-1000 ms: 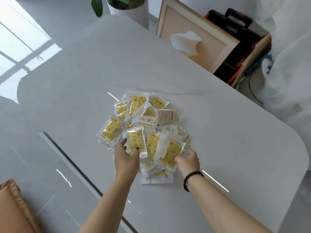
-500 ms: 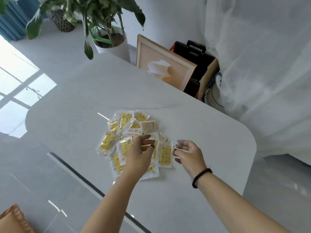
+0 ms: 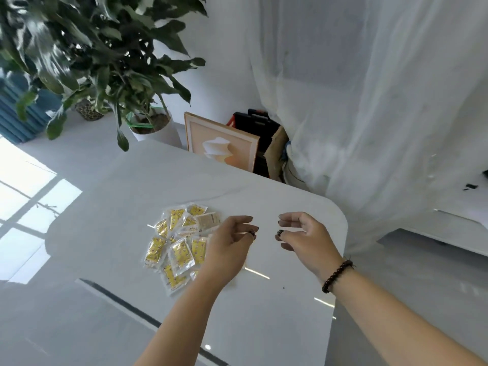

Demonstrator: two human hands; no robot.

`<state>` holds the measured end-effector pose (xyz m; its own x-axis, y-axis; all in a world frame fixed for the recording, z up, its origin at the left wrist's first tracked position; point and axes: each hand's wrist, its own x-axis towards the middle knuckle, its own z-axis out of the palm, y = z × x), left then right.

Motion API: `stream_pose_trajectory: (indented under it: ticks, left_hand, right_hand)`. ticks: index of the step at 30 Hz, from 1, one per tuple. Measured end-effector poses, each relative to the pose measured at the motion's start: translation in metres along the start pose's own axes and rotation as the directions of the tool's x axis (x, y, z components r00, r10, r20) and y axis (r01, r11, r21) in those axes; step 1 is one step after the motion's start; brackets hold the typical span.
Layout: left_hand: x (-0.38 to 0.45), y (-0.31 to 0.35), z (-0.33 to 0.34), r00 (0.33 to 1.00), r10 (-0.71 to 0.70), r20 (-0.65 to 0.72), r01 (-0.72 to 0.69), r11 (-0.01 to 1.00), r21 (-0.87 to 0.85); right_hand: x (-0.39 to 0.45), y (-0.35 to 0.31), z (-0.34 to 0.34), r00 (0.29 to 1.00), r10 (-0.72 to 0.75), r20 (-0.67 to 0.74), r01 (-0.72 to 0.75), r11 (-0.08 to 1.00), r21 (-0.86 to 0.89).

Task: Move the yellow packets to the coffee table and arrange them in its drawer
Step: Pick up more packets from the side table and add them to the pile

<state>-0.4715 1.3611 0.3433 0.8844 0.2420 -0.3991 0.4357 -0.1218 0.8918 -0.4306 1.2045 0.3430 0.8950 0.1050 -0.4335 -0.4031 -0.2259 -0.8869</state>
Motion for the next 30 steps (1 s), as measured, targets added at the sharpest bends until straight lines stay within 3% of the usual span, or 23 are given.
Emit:
stream_pose_trajectory:
  ticks: [8, 16, 24, 30]
  left_hand:
    - [-0.070, 0.051, 0.099, 0.992, 0.101, 0.071, -0.104, 0.994, 0.028]
    - [-0.136, 0.088, 0.226, 0.968, 0.174, 0.183, -0.182, 0.983, 0.025]
    - [-0.175, 0.121, 0.348, 0.900, 0.200, 0.388, -0.227, 0.974, 0.025]
    - [-0.174, 0.143, 0.405, 0.840, 0.210, 0.500, -0.267, 0.963, 0.045]
  right_hand:
    - [-0.064, -0.003, -0.118, 0.990, -0.122, -0.067, 0.122, 0.992, -0.009]
    - [-0.134, 0.019, -0.266, 0.973, -0.139, -0.187, 0.148, 0.988, 0.033]
    - [-0.190, 0.033, -0.396, 0.908, -0.141, -0.394, 0.168, 0.985, 0.034]
    - [-0.202, 0.045, -0.452, 0.851, -0.111, -0.513, 0.194, 0.975, 0.111]
